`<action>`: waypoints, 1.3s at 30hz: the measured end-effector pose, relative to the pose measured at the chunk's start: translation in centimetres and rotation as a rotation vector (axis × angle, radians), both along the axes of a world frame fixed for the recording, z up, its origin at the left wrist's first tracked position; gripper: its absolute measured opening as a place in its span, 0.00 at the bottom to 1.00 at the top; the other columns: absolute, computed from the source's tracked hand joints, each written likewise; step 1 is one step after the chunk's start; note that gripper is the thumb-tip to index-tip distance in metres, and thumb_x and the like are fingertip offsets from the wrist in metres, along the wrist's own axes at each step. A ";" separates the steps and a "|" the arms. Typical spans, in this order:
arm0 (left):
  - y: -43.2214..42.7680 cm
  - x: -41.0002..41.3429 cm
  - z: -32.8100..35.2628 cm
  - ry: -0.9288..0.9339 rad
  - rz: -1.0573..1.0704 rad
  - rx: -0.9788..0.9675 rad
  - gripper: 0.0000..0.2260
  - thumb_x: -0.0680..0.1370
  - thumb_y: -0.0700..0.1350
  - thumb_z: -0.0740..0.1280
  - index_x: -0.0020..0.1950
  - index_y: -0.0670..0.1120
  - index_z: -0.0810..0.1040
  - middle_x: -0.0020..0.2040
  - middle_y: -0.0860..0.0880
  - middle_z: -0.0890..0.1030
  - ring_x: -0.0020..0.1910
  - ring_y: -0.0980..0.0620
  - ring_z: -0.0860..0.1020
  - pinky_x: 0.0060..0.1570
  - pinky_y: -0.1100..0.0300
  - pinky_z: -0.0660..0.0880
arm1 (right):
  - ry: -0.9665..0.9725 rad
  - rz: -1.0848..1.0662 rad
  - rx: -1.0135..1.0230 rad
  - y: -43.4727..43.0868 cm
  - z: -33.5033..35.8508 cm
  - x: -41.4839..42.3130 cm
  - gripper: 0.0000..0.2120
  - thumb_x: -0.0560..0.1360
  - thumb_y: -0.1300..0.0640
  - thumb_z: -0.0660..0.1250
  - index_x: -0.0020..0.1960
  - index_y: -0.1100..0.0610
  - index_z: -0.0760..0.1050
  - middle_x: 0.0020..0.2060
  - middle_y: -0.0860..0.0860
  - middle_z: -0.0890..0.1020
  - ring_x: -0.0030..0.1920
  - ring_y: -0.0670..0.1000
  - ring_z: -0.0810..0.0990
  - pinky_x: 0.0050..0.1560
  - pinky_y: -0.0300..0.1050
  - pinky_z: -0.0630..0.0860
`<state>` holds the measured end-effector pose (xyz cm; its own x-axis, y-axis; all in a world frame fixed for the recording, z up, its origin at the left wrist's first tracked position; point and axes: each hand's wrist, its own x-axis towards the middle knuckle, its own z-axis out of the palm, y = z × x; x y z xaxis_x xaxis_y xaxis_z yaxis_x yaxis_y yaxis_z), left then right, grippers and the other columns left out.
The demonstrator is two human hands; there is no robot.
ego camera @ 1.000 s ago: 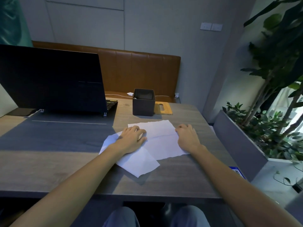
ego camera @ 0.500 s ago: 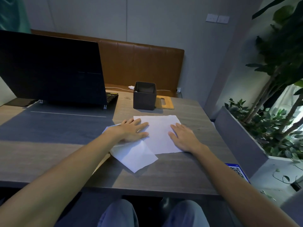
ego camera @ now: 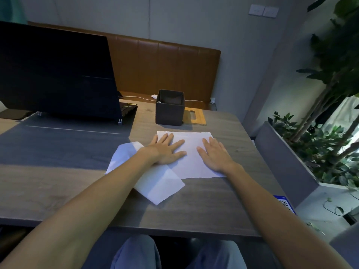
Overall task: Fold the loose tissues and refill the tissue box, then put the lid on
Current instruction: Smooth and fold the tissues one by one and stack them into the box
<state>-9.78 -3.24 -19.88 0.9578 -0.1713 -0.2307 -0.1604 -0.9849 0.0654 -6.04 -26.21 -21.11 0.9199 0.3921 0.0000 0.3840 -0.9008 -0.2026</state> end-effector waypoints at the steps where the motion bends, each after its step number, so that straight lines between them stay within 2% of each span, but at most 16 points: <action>1: 0.8 0.2 0.1 0.003 0.007 -0.001 0.33 0.79 0.72 0.41 0.81 0.63 0.38 0.82 0.46 0.36 0.80 0.43 0.34 0.74 0.40 0.33 | -0.004 -0.023 -0.006 -0.5 -0.1 0.2 0.31 0.84 0.39 0.43 0.82 0.54 0.48 0.82 0.55 0.47 0.81 0.56 0.45 0.79 0.55 0.42; 6: 3.4 0.4 0.4 0.033 0.014 -0.003 0.38 0.75 0.76 0.44 0.81 0.62 0.39 0.83 0.47 0.39 0.81 0.42 0.37 0.75 0.37 0.37 | 0.019 -0.069 -0.021 -0.9 -0.2 0.5 0.33 0.83 0.37 0.43 0.82 0.54 0.47 0.82 0.55 0.48 0.81 0.58 0.46 0.79 0.57 0.43; 10: 3.3 1.2 0.3 -0.070 0.080 -0.120 0.34 0.79 0.72 0.47 0.82 0.60 0.46 0.83 0.49 0.50 0.81 0.42 0.49 0.76 0.39 0.50 | -0.006 -0.123 0.198 0.3 1.0 0.8 0.29 0.84 0.39 0.49 0.81 0.50 0.54 0.80 0.52 0.60 0.78 0.58 0.60 0.77 0.59 0.56; 13: 2.8 2.6 0.6 -0.074 0.172 -0.223 0.29 0.82 0.67 0.48 0.81 0.59 0.50 0.81 0.48 0.56 0.78 0.42 0.58 0.75 0.39 0.58 | 0.036 -0.182 0.314 1.9 2.0 2.2 0.25 0.84 0.43 0.53 0.79 0.49 0.58 0.79 0.51 0.62 0.77 0.58 0.63 0.75 0.58 0.61; 17: 2.3 4.0 1.7 -0.121 0.231 -0.196 0.23 0.84 0.60 0.53 0.78 0.53 0.61 0.75 0.45 0.66 0.72 0.41 0.67 0.69 0.44 0.64 | 0.040 -0.205 0.198 3.1 2.3 4.8 0.22 0.84 0.46 0.57 0.76 0.50 0.65 0.75 0.52 0.69 0.74 0.59 0.67 0.73 0.59 0.66; 21: 3.1 5.2 1.5 -0.172 0.324 -0.220 0.22 0.80 0.61 0.63 0.70 0.52 0.71 0.68 0.45 0.71 0.65 0.41 0.70 0.63 0.45 0.67 | -0.010 -0.179 0.100 3.8 2.4 6.4 0.19 0.81 0.48 0.60 0.71 0.49 0.72 0.69 0.54 0.75 0.68 0.60 0.71 0.69 0.60 0.68; 23: 3.4 5.6 1.5 -0.154 0.359 -0.283 0.23 0.80 0.59 0.66 0.71 0.50 0.72 0.65 0.45 0.74 0.63 0.42 0.72 0.63 0.47 0.71 | 0.011 -0.180 0.111 4.0 2.6 7.0 0.18 0.80 0.50 0.62 0.69 0.50 0.74 0.66 0.55 0.77 0.65 0.60 0.73 0.68 0.59 0.71; 25: 3.4 5.8 1.8 -0.142 0.394 -0.404 0.22 0.81 0.54 0.68 0.71 0.47 0.73 0.60 0.46 0.77 0.59 0.45 0.75 0.57 0.52 0.73 | 0.028 -0.188 0.156 4.1 2.7 7.3 0.17 0.79 0.53 0.63 0.67 0.51 0.75 0.63 0.55 0.79 0.62 0.60 0.76 0.66 0.59 0.74; 27: 3.3 6.1 1.9 -0.180 0.405 -0.500 0.14 0.82 0.49 0.66 0.65 0.44 0.78 0.49 0.48 0.78 0.50 0.48 0.77 0.48 0.58 0.72 | 0.009 -0.206 0.221 4.1 2.7 7.5 0.15 0.78 0.57 0.65 0.64 0.55 0.76 0.59 0.56 0.80 0.57 0.59 0.78 0.61 0.55 0.77; 29: 3.1 5.9 2.3 -0.243 0.409 -0.578 0.09 0.82 0.49 0.66 0.55 0.45 0.80 0.41 0.50 0.75 0.45 0.50 0.77 0.43 0.61 0.71 | -0.026 -0.222 0.302 4.0 3.1 7.5 0.11 0.79 0.58 0.65 0.61 0.56 0.77 0.54 0.56 0.81 0.53 0.56 0.79 0.55 0.50 0.79; 32: 2.4 5.1 3.6 -0.347 0.358 -0.669 0.05 0.82 0.49 0.67 0.52 0.49 0.77 0.41 0.52 0.75 0.42 0.52 0.76 0.39 0.64 0.71 | -0.093 -0.192 0.394 3.5 4.6 7.1 0.05 0.80 0.59 0.64 0.51 0.59 0.78 0.43 0.55 0.80 0.45 0.52 0.77 0.42 0.41 0.73; 34: 1.9 4.3 4.6 -0.412 0.328 -0.716 0.04 0.82 0.49 0.67 0.52 0.49 0.78 0.42 0.53 0.76 0.42 0.53 0.76 0.37 0.65 0.70 | -0.146 -0.166 0.429 2.8 5.7 6.5 0.04 0.78 0.61 0.65 0.45 0.59 0.76 0.38 0.53 0.77 0.41 0.51 0.75 0.36 0.39 0.70; 36: 1.7 3.3 5.4 -0.445 0.297 -0.744 0.05 0.82 0.49 0.67 0.51 0.49 0.79 0.42 0.53 0.78 0.42 0.53 0.76 0.36 0.65 0.70 | -0.154 -0.150 0.437 2.0 6.6 5.9 0.02 0.77 0.61 0.67 0.49 0.57 0.76 0.40 0.51 0.77 0.43 0.50 0.76 0.41 0.39 0.75; 39: 1.7 1.6 6.0 -0.427 0.236 -0.751 0.05 0.81 0.48 0.68 0.50 0.48 0.81 0.42 0.50 0.79 0.41 0.53 0.76 0.36 0.64 0.68 | -0.094 -0.099 0.384 0.6 7.4 4.5 0.13 0.75 0.60 0.68 0.58 0.52 0.74 0.48 0.48 0.77 0.49 0.49 0.77 0.51 0.44 0.79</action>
